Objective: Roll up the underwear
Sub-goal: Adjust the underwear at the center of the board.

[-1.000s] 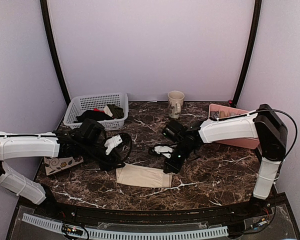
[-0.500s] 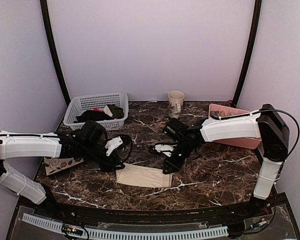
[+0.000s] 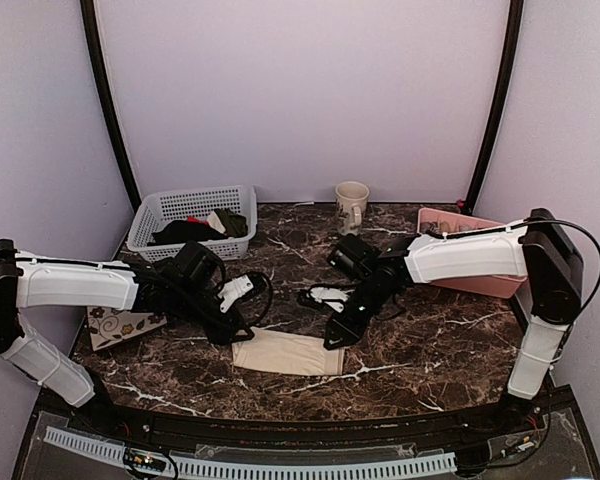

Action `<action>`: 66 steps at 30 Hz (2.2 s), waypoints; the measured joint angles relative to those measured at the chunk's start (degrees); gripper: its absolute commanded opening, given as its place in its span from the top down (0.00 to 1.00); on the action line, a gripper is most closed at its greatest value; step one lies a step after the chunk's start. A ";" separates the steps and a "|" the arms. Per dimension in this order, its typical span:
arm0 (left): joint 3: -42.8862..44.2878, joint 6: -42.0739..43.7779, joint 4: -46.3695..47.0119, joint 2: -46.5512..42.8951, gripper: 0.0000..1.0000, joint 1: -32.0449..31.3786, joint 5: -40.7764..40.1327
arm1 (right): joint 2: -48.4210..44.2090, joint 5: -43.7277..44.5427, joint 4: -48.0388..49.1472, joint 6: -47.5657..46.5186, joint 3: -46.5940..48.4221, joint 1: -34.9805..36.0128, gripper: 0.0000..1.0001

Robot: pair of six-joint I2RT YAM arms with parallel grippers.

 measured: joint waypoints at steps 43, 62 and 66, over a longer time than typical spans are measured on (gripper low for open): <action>3.91 2.14 -0.15 6.56 0.62 1.53 -0.76 | 3.61 4.00 1.99 2.67 -1.22 -2.75 1.00; 5.62 -0.79 -3.56 6.49 0.25 2.89 -11.82 | 0.83 6.14 -0.35 11.78 -1.03 -4.13 0.58; 5.62 -3.19 -3.43 -1.68 0.14 3.08 -13.97 | -3.54 7.58 -0.66 13.62 -0.57 -5.29 0.51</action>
